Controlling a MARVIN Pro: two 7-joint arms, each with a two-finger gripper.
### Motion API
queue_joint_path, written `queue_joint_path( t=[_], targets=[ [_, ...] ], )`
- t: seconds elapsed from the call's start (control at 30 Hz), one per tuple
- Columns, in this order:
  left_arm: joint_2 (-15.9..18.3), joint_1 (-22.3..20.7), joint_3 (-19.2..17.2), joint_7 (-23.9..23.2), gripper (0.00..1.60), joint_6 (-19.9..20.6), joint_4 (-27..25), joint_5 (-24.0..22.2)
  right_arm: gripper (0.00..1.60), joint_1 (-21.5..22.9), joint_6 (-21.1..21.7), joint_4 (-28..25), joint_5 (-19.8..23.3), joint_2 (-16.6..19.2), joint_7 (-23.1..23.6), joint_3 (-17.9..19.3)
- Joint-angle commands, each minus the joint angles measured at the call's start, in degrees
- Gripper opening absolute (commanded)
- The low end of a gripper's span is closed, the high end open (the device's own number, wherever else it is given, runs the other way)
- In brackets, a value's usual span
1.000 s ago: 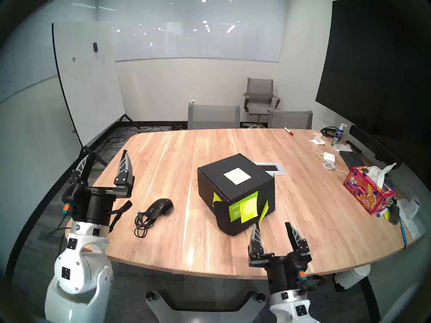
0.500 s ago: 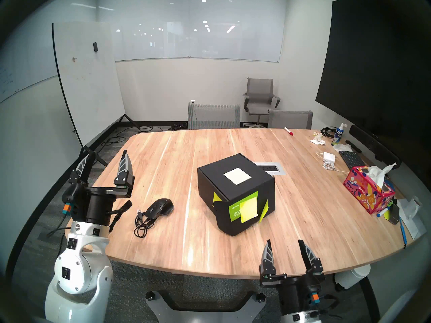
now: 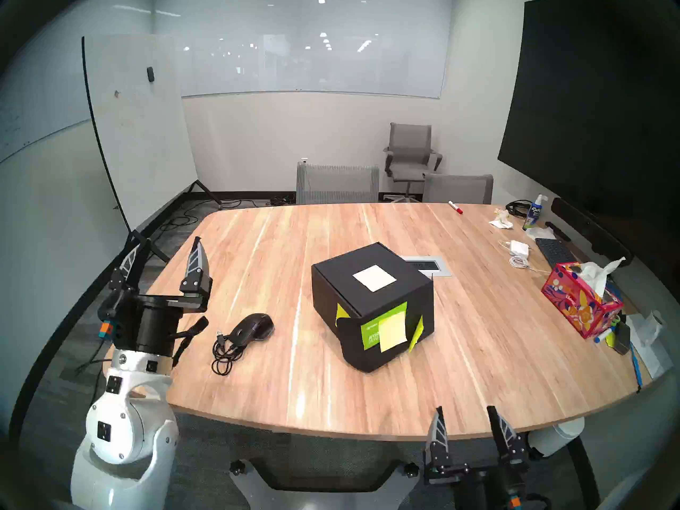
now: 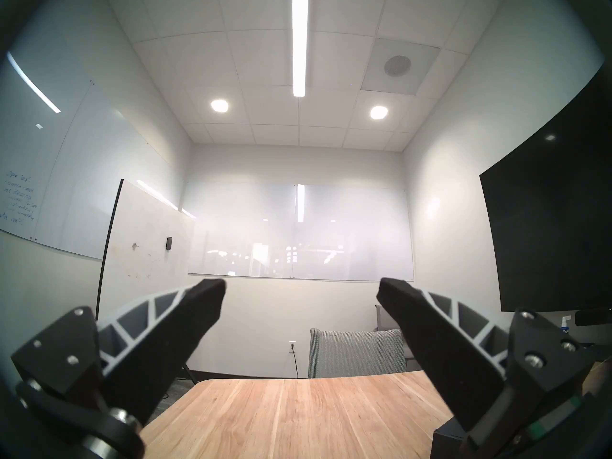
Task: Open the box and place the mouse inside
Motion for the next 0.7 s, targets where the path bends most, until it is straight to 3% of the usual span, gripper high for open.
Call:
queue_joint_path(
  t=[0.0,0.67],
  targets=[
    [0.0,0.2,0.0,0.0,1.60,-0.1,-1.1,-0.1,1.60,0.0,-1.8,1.0,2.0,0.8,0.5,0.8],
    [0.0,0.2,0.0,0.0,1.60,-0.1,-1.1,-0.1,1.60,0.5,-2.3,1.9,3.1,0.6,1.6,1.2]
  ],
)
